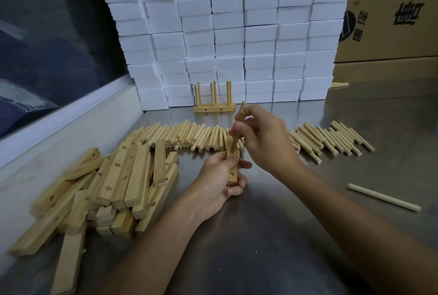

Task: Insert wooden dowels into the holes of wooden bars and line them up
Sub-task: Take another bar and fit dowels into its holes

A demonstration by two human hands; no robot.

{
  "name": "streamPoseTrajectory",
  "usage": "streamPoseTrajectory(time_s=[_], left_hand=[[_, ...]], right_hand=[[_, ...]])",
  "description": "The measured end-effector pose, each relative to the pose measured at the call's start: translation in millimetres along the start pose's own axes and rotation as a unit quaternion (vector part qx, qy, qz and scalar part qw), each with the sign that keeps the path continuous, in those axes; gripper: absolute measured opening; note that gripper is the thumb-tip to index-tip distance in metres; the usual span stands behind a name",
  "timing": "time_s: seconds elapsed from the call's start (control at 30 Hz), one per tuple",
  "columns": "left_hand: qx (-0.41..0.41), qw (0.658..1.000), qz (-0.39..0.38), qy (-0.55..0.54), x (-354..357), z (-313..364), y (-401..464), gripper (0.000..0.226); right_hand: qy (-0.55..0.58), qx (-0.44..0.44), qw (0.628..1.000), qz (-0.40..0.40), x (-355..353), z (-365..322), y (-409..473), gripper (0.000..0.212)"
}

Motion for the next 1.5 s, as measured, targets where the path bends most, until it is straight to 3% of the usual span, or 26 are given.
streamPoseTrajectory(time_s=[0.17,0.3,0.63,0.93,1.03,1.1,1.17,1.23,1.37,1.5], left_hand=[[-0.002,1.0,0.002,-0.017,0,0,0,0.015],[0.001,1.0,0.001,-0.021,-1,0,0,0.015],[0.002,1.0,0.002,-0.015,-1,0,0,0.015],[-0.008,0.999,0.029,-0.04,-1,5,-1,0.017],[-0.007,0.998,0.05,-0.043,-3,7,0,0.021],[-0.002,0.996,0.071,-0.048,-7,8,1,0.018],[0.007,0.995,0.086,-0.054,-12,11,2,0.016],[0.012,0.993,0.098,-0.061,-16,12,5,0.017],[0.008,0.99,0.119,-0.077,-21,12,7,0.03],[0.011,0.987,0.132,-0.089,-23,10,9,0.036]], right_hand=[[-0.026,-0.012,1.0,-0.008,5,-7,1,0.01],[-0.001,0.013,1.0,0.003,7,-4,3,0.002],[0.006,0.049,0.997,0.052,8,1,2,0.019],[0.016,0.007,0.999,0.038,8,3,-2,0.011],[0.016,0.008,0.999,0.05,-2,9,-2,0.022],[-0.02,0.037,0.996,0.078,-9,21,0,0.029],[-0.07,0.073,0.992,0.077,-12,36,2,0.021],[-0.136,0.094,0.986,0.025,-8,47,0,0.02],[-0.286,0.076,0.952,-0.078,14,56,-6,0.045],[-0.369,0.074,0.924,-0.07,21,57,-8,0.038]])
Point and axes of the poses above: each hand's wrist, its own y-axis towards the middle knuckle, its own x-axis out of the palm, z = x × y, the point moved 3 cm from there along y, towards the middle knuckle, and after that the axes turned 12 degrees about x, right-handed, at the moved point
